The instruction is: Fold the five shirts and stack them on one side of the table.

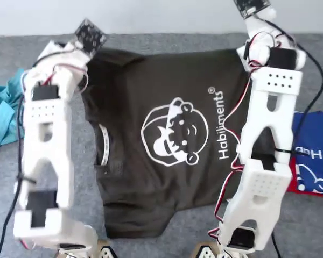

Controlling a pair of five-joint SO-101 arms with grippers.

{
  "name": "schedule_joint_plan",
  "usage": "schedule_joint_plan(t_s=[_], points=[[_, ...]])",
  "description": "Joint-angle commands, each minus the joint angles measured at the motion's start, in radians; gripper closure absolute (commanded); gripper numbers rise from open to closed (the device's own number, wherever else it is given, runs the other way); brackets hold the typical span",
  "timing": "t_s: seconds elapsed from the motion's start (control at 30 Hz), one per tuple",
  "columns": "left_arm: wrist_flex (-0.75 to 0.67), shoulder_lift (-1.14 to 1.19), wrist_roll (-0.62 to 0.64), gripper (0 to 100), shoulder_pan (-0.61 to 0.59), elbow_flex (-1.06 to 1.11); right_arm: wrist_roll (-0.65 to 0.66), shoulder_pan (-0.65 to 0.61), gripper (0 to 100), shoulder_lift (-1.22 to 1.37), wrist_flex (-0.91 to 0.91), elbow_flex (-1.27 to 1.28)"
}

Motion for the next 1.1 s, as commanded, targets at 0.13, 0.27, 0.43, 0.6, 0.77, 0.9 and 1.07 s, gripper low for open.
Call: schedule_joint_plan(t_s=[0.13, 0.27, 0.43, 0.6, 0.77, 0.9, 1.07], points=[[0.146, 0.247, 0.009, 99, 0.021, -0.483, -0.008, 0.005, 98.7, 0.105, -0.32, -0.005], [0.342, 0.319, 0.009, 99, 0.04, -0.664, -0.008, 0.004, 98.8, 0.145, -0.338, -0.005], [0.664, 0.353, 0.008, 99, 0.068, -0.806, -0.008, 0.005, 98.7, 0.148, -0.197, -0.005], [0.95, 0.353, 0.008, 99, 0.1, -0.852, -0.008, 0.018, 98.4, 0.14, 0.051, -0.035], [1.129, 0.341, 0.012, 99, 0.127, -0.82, -0.003, 0.039, 98.3, 0.14, 0.274, -0.086], [1.129, 0.23, 0.011, 99, 0.124, -0.671, -0.002, 0.054, 98.4, 0.137, 0.418, -0.089], [1.128, -0.017, 0.011, 99, 0.178, -0.305, 0.0, 0.073, 98.7, 0.136, 0.555, -0.089]])
